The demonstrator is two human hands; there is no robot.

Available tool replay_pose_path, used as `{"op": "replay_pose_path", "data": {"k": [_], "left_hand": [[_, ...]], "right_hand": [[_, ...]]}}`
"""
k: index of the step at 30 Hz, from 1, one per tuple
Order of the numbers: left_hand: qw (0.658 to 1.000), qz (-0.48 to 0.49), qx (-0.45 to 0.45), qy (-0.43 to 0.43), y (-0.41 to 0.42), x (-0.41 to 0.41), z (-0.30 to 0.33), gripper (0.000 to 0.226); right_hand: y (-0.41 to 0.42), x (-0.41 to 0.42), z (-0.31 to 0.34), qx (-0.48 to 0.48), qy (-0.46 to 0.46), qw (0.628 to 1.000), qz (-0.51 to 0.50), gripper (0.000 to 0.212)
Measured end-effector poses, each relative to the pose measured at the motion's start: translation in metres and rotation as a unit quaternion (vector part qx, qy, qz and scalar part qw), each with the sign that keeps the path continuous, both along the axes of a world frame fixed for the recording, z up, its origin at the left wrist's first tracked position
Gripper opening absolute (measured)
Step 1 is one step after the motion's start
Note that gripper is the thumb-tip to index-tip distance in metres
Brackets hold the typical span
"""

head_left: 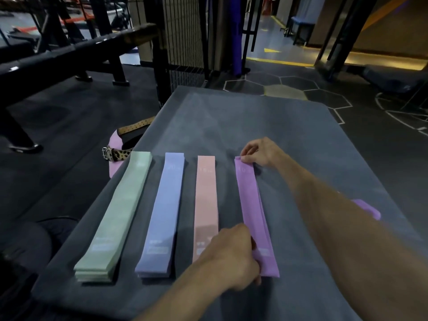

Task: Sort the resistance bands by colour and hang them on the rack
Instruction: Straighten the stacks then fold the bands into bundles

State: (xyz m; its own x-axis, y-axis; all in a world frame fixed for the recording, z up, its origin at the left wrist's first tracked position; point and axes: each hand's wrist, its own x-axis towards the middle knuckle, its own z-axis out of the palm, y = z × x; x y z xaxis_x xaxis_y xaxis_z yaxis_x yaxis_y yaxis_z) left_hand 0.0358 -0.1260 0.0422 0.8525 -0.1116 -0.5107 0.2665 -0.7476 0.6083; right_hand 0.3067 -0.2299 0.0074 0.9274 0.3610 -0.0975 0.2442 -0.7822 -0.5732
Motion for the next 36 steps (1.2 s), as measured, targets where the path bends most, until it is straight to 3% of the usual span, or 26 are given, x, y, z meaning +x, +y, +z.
{"op": "replay_pose_path", "data": {"k": [12,36], "left_hand": [[0.999,0.014,-0.031,0.002,-0.004,0.005,-0.003,0.028],[1.000,-0.016,0.006,0.013,-0.009,0.002,-0.012,0.025]], "right_hand": [[0.002,0.003,-0.007,-0.019,-0.002,1.000,-0.025,0.010],[0.005,0.006,-0.008,-0.085,-0.032,0.996,0.011,0.007]]}}
